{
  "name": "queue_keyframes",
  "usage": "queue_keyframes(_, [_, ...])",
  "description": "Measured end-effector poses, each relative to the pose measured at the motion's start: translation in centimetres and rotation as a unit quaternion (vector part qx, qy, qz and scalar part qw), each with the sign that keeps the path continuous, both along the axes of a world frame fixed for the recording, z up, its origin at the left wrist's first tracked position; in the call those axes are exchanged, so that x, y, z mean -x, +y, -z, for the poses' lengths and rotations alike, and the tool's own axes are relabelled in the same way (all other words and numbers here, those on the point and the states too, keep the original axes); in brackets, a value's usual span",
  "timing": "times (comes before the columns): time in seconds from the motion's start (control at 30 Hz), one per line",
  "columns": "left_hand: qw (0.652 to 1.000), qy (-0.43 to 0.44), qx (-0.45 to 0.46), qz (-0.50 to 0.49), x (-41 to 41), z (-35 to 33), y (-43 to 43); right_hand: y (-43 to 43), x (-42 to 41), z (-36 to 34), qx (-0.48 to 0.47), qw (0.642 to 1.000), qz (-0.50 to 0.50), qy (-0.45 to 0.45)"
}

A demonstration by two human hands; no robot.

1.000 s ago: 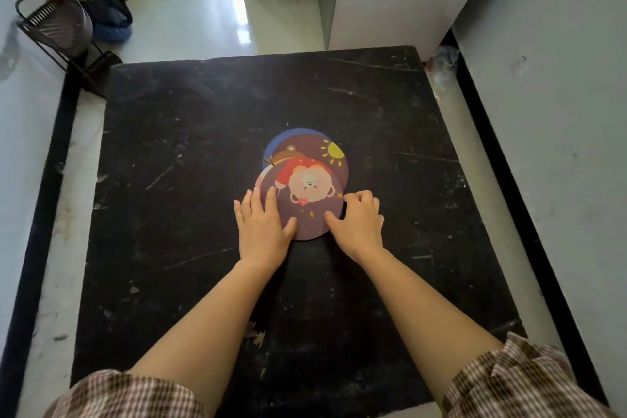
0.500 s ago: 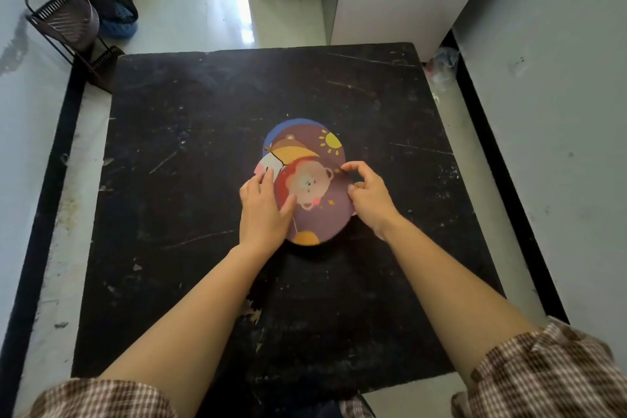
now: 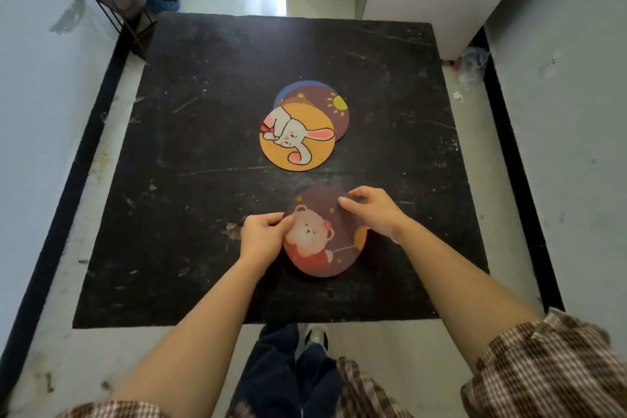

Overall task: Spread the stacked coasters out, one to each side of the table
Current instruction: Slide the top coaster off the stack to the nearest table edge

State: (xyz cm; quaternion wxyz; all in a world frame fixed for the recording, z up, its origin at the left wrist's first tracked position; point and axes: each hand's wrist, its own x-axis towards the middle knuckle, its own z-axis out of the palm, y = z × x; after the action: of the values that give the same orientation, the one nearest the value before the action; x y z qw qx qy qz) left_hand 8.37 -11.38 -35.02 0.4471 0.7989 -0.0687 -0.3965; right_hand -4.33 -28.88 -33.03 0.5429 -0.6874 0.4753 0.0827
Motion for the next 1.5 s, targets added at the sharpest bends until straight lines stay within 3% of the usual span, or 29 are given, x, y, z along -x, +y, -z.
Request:
queue_keyframes(0.13, [0.992,0.047,0.010,-0.117,1.9,0.9,2.6,2.0,2.7,0.7,-0.059,0.996,0.072,0.004])
queue_keyframes(0.33, [0.997,-0.015,-0.047,-0.064,3.5,1.4,4.9,4.6,4.1,1.2,-0.105,0.972,0.205,-0.052])
queue_keyframes(0.6, [0.980,-0.154,-0.116,0.047,4.3,0.6,6.7,6.7,5.2,1.6,-0.026,0.986,0.161,-0.035])
queue_keyframes(1.5, [0.978,-0.163,-0.108,0.079,5.8,1.8,8.9,9.5,6.6,2.4,-0.022,0.973,0.228,-0.036])
